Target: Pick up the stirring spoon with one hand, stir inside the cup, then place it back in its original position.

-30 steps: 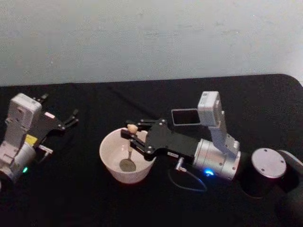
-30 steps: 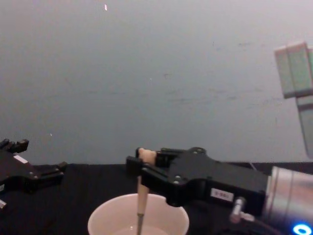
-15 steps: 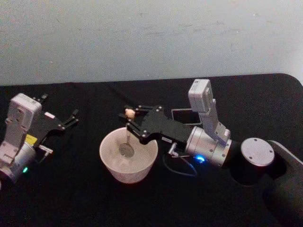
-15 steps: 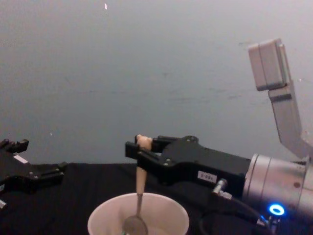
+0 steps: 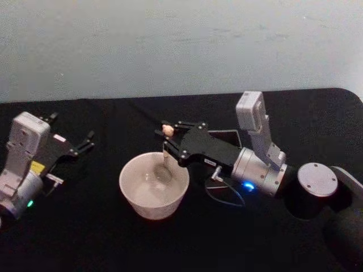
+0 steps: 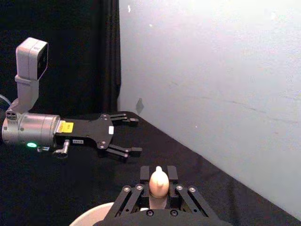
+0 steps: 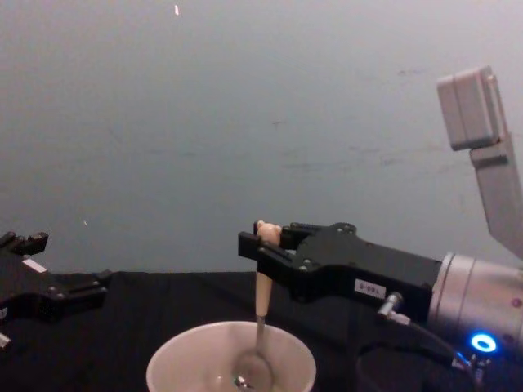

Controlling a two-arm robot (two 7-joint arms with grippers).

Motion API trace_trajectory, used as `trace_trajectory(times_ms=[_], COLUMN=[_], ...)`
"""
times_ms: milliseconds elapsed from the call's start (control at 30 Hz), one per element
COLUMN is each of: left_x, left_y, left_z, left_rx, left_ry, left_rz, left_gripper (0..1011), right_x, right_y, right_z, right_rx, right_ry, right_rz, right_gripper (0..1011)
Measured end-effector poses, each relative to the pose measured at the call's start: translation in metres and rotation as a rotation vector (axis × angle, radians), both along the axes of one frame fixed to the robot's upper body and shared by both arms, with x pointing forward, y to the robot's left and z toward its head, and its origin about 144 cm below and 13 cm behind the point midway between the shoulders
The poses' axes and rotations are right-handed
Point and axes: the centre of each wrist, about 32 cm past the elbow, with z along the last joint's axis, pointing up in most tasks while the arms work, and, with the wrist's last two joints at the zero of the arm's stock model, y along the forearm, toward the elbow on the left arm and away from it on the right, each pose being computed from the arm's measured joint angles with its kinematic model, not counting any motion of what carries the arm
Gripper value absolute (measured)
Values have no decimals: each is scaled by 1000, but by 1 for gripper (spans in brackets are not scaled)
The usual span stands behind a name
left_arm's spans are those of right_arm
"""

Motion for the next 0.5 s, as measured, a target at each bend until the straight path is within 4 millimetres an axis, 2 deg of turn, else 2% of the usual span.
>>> trace_trajectory(times_ms=[500], left_x=[0], left_y=[0], left_z=[0], left_rx=[0], left_ry=[0], left_rz=[0], left_gripper=[1001], right_x=[-19], right_y=[-16], right_z=[0], right_rx=[-14], right_ry=[14], right_rz=[25], right_gripper=[213])
